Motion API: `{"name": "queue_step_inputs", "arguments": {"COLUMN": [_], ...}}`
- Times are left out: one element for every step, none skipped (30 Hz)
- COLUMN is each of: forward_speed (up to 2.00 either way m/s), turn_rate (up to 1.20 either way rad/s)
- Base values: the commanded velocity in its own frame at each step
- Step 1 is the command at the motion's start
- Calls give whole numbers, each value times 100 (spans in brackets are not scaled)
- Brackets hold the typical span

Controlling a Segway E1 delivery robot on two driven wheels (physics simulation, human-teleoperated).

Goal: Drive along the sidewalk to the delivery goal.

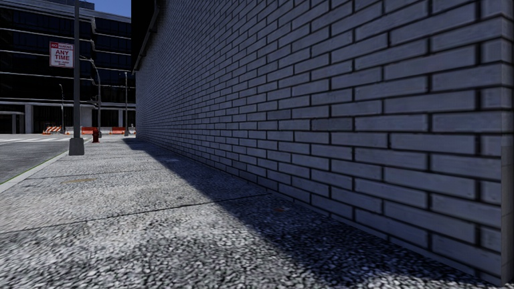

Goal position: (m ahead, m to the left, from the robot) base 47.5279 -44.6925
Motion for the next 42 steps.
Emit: {"name": "queue_step_inputs", "arguments": {"forward_speed": [0, 0, 0, 0, 0, 0, 0, 0, 0, 0, 0, 0, 0, 0, 0, 0, 0, 0, 0, 0, 0, 0, 0, 0, 0, 0, 0, 0, 0, 0, 0, 0, 0, 0, 0, 0, 0, 0, 0, 0, 0, 0], "turn_rate": [0, 0, 0, 0, 0, 0, 0, 0, 0, 0, 0, 0, 0, 0, 0, 0, 0, 0, 0, 0, 0, 0, 0, 0, 0, 0, 0, 0, 0, 0, 0, -48, -72, -81, -83, -83, -84, -84, -84, -84, -84, -84]}}
